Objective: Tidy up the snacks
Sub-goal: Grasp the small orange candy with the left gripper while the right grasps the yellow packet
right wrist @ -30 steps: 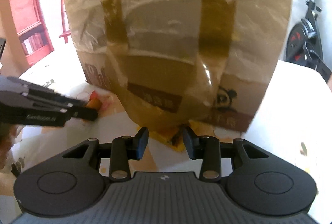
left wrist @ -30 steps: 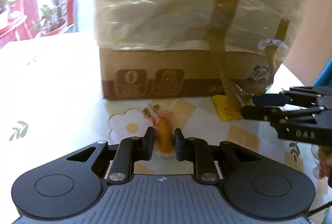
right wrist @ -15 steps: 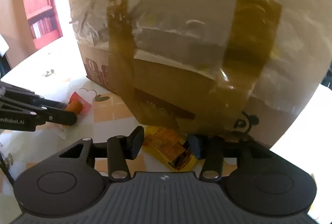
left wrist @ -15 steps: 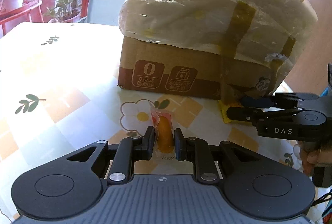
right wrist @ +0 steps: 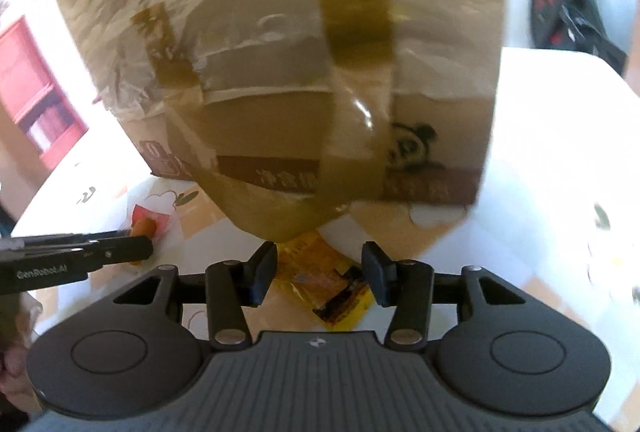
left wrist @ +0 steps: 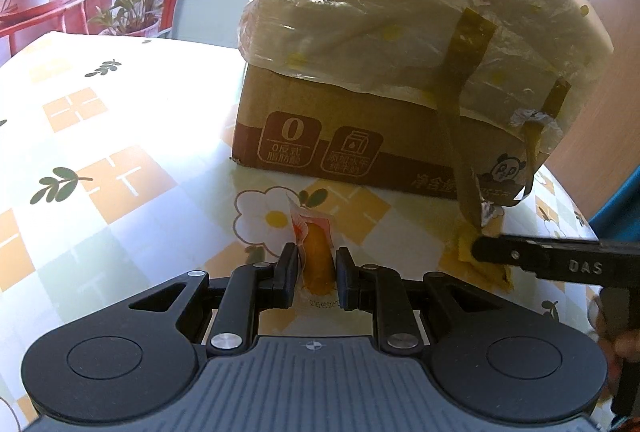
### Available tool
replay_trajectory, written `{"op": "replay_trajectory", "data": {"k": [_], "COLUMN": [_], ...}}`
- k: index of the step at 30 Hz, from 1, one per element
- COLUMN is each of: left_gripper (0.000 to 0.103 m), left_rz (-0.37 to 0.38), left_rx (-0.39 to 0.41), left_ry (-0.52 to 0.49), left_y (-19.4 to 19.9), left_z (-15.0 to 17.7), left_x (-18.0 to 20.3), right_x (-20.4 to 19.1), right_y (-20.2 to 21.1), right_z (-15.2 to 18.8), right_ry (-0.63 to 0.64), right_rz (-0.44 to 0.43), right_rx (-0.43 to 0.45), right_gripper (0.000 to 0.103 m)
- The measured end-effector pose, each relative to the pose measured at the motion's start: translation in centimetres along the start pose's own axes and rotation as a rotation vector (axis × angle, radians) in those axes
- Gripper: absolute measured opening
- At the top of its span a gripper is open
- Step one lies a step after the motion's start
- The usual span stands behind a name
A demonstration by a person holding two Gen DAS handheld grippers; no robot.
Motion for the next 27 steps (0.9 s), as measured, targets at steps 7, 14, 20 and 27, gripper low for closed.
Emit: {"op": "replay_trajectory", "data": {"k": [7, 14, 20, 27], "left_gripper": [0.021, 0.021, 0.021, 0.021], "left_rz": [0.0, 0.005, 0.001, -0.003], "left_rx": [-0.001, 0.001, 0.003, 0.01], "left_ry": [0.002, 0.006, -0.004, -0.014], "left_y": [0.0, 0.0, 0.1, 0.1], "left_z": [0.1, 0.3, 0.4, 0.5], "left_x": [0.1, 0.1, 0.1, 0.1], "right_x": [-0.6, -2.7, -2.0, -1.5], "right_y": [1.8, 2.2, 1.6, 1.0], "right_z": [1.2, 2.3, 2.7, 2.5], "right_ry": [0.036, 0.331, 0.332, 0.274], "right_rz": [0.027, 0.029, 0.022, 0.011], "right_rx": [-0.005, 0.032, 0.014, 0.052], "right_gripper": [0.055, 0.066, 0.063, 0.051]}}
Point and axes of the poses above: each gripper's, at about its wrist camera, not at the fingertips, and y roughly against the way its jaws point, x to its right, z to its underside, the point moved 9 cm from there along -y, roughly the way its jaws point, and after that the axes turned 5 degrees about x, right-handed, at the moved point
